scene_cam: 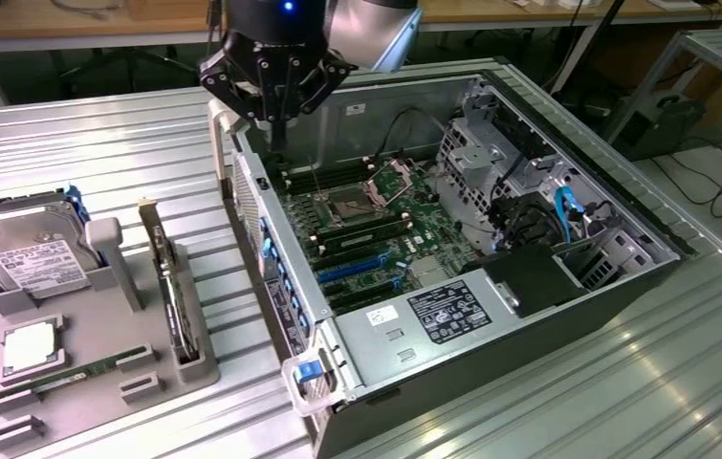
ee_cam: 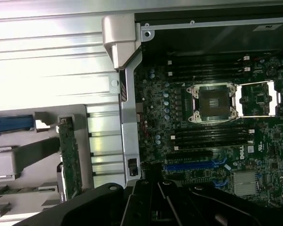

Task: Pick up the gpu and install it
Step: 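Reach for the gpu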

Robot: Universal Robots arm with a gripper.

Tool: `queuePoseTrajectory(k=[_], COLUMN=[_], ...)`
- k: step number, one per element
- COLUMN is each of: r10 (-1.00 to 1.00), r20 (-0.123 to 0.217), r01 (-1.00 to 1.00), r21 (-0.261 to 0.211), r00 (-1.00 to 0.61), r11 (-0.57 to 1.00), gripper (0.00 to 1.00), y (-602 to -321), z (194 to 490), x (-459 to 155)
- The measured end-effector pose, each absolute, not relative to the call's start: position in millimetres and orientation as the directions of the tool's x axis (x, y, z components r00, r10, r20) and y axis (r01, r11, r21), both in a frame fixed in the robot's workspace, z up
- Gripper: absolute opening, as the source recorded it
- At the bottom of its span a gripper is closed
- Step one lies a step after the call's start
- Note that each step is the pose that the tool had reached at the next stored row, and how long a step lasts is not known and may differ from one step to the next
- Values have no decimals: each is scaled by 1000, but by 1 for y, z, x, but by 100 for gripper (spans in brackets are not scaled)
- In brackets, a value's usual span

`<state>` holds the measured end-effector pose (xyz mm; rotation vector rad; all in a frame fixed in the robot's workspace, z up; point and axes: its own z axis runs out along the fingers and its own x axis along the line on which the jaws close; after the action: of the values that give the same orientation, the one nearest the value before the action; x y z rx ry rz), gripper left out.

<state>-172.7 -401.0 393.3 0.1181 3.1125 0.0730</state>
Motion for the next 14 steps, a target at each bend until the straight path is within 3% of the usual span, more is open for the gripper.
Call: queuePoseTrajectory(k=[14], r10=[76], r20=[-24], r01=[75], r21=[48], r00=[-997], r11=[996], gripper=[11], y=[-402], z=[393], x=[-181])
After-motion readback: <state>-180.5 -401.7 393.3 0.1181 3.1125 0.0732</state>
